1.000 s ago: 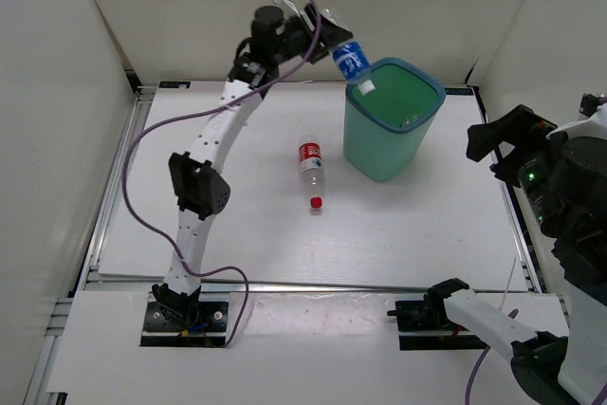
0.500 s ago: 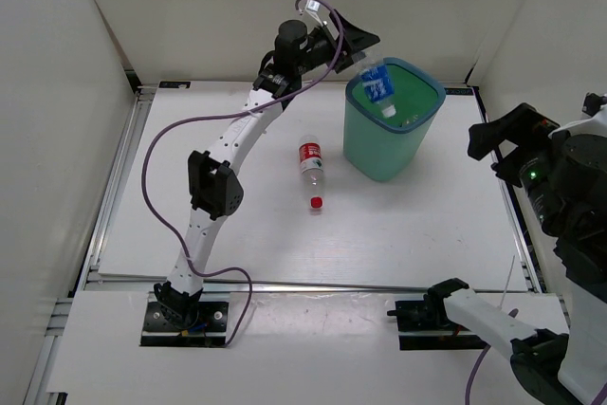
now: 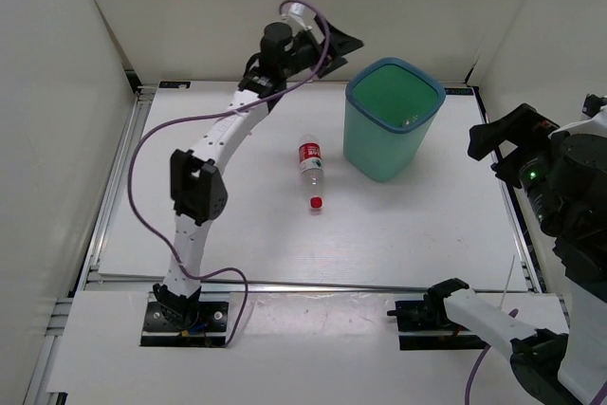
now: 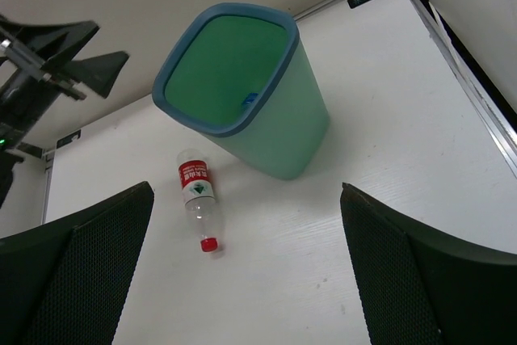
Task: Put the plastic bottles in the bin
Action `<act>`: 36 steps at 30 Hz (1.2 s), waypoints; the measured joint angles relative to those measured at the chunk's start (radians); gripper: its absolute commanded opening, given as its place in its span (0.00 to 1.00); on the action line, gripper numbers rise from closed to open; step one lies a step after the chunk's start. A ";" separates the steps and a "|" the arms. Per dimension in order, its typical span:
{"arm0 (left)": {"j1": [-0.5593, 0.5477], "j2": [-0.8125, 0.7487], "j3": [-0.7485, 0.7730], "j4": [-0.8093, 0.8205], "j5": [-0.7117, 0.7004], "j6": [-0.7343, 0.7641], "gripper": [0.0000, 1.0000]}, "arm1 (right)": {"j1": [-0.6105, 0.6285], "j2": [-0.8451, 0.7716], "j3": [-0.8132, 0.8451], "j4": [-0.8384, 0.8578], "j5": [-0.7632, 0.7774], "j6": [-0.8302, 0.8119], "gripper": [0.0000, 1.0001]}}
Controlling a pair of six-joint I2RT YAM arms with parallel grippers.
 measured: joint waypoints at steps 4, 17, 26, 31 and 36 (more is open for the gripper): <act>0.118 -0.227 -0.290 -0.105 -0.096 0.095 1.00 | 0.000 0.002 -0.011 0.001 0.000 0.003 1.00; 0.259 -0.349 -0.628 -0.301 -0.053 0.499 1.00 | 0.000 -0.005 -0.074 0.032 -0.026 0.006 1.00; 0.257 -0.156 -0.745 -0.330 0.058 0.528 1.00 | 0.000 0.010 -0.070 0.046 -0.040 0.002 1.00; 0.215 -0.161 -0.830 -0.332 0.071 0.527 1.00 | 0.000 0.005 -0.070 0.046 -0.040 0.002 1.00; 0.180 -0.161 -0.818 -0.329 0.100 0.518 1.00 | 0.000 0.005 -0.070 0.046 -0.041 0.002 1.00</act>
